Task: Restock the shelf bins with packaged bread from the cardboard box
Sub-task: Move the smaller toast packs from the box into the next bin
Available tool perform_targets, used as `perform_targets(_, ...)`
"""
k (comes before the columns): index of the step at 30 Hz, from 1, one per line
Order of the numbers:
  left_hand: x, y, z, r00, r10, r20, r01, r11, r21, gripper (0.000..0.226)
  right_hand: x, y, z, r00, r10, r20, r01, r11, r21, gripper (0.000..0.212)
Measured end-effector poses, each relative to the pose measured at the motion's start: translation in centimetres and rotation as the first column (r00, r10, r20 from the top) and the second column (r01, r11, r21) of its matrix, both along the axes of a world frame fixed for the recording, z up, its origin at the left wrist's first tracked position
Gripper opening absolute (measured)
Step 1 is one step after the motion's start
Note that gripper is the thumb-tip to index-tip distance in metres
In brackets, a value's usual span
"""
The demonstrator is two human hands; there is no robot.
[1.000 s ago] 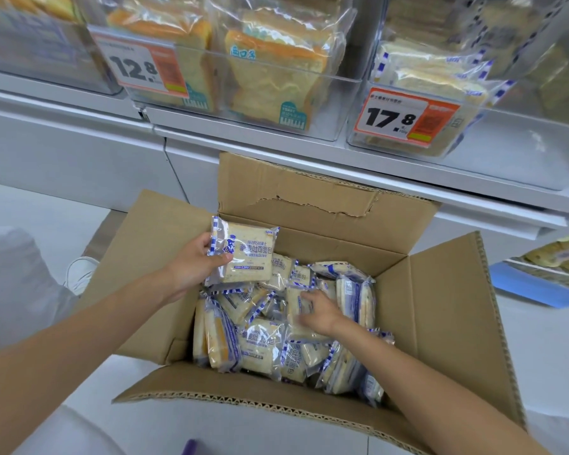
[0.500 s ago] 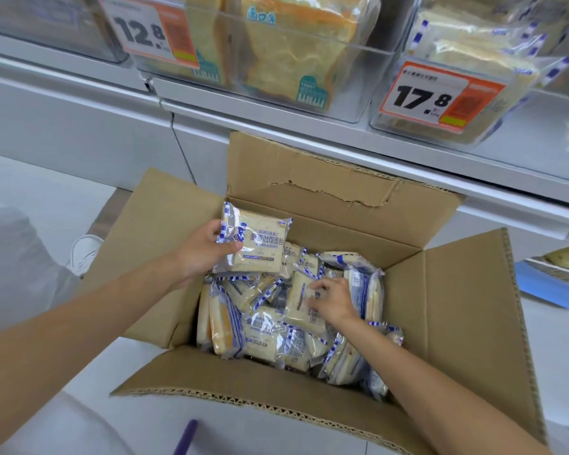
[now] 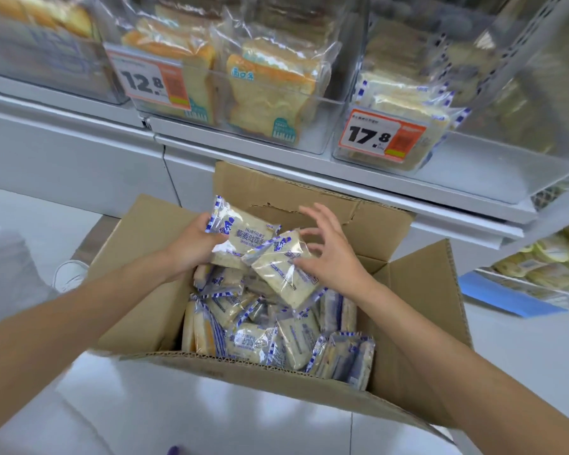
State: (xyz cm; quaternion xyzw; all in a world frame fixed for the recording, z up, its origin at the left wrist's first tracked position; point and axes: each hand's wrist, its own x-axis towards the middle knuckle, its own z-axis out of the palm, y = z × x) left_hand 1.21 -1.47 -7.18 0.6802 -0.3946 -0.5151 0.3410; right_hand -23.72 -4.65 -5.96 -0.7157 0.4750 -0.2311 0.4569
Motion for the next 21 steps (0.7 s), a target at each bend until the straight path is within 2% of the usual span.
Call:
perform_targets(2,-1.1,-0.4,2.5,0.998,-0.034,-0.047,0.034,0.999,-0.008,0.027,0.3,-0.4,2.8,0.998,0.055,0.033,-0.053,0.997,-0.052,0.090)
perform_targets(5,-3.3,-1.1,5.9,0.984,-0.135,-0.115,0.130,0.990,-0.046,0.075,0.5,-0.8,5.7,0.993,0.114,0.010,-0.111,0.981,-0.161,0.090)
perform_targets(6,-4.2,-1.3,7.0,0.976,-0.192,-0.103,0.185,0.980,-0.071,0.073,0.4,-1.2,6.4,0.992,0.123,-0.007,-0.122,0.973,-0.194,0.089)
perform_targets(9,-6.0,-2.0,9.6,0.970,-0.241,-0.025,0.234,0.960,-0.155,0.045,-1.1,-2.1,8.5,0.985,0.066,-0.161,-0.105,0.963,-0.247,0.091)
perform_targets(12,-6.7,-2.8,11.1,0.962,-0.256,-0.093,0.235,0.953,-0.193,0.044,-3.3,-3.1,10.2,0.972,-0.057,-0.227,0.031,0.993,-0.116,0.092)
perform_targets(14,-7.9,-2.8,12.4,0.965,-0.240,-0.101,0.221,0.961,-0.168,0.046,-4.3,-3.2,11.3,0.982,-0.096,-0.165,0.076,0.990,-0.118,0.074)
perform_targets(16,-9.2,-2.8,13.3,0.975,-0.223,-0.010,0.217,0.957,-0.192,0.042,-4.9,-3.2,12.5,0.983,-0.174,-0.063,0.160,0.971,-0.178,0.067)
perform_targets(18,-10.8,-3.3,14.5,0.981,-0.151,0.123,0.179,0.946,-0.269,0.057,-5.2,-3.0,13.8,0.948,-0.289,0.135,0.306,0.943,-0.132,0.085)
perform_targets(20,-12.3,-4.2,16.0,0.985,-0.098,0.141,0.145,0.915,-0.377,0.054,-5.8,-3.3,15.0,0.871,-0.377,0.316,0.376,0.924,0.065,0.102)
perform_targets(21,-13.3,-4.8,16.9,0.988,-0.079,0.134,0.128,0.900,-0.417,0.047,-6.1,-3.7,15.5,0.848,-0.394,0.355,0.363,0.919,0.155,0.102)
